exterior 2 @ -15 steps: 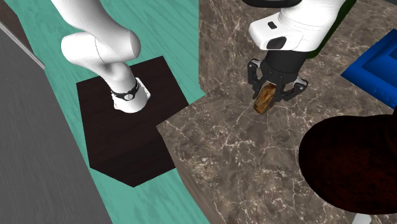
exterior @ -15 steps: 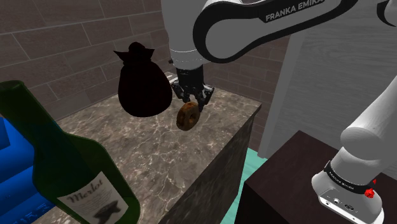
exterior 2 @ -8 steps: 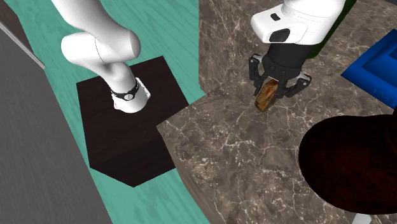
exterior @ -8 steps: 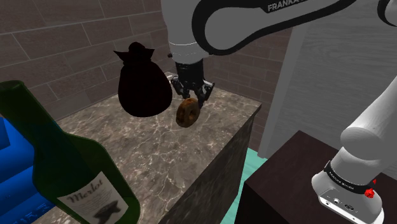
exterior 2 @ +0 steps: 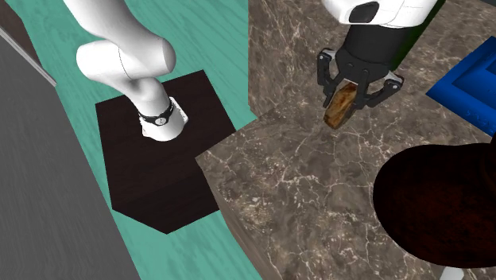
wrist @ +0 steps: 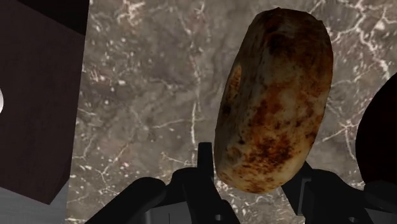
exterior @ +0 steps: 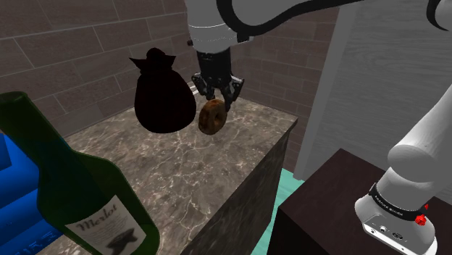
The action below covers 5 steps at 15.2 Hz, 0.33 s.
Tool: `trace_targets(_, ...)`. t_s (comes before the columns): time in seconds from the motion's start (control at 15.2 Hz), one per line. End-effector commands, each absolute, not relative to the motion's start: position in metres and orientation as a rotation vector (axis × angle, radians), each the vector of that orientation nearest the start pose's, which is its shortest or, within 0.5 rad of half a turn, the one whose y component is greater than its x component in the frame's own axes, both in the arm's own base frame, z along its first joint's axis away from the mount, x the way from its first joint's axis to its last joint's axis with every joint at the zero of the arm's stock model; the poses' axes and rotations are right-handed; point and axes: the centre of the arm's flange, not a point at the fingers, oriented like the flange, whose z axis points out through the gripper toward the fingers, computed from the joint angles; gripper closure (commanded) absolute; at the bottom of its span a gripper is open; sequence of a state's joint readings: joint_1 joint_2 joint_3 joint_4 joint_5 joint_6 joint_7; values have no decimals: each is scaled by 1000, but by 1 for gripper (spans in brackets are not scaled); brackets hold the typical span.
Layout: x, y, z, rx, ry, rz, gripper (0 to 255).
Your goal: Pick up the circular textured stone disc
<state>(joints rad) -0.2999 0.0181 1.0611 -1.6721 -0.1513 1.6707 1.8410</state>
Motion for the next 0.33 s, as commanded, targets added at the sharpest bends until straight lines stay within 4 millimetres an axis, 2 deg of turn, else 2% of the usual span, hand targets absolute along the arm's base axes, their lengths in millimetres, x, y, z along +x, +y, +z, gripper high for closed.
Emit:
trace_targets(0.0, 420, 375, 592, -2741, 1614, -203, 255)
trace_targets(0.13, 420, 375, 603, -2741, 1614, -203, 255)
trace_targets(0.26, 420, 375, 604, -2741, 1614, -203, 255)
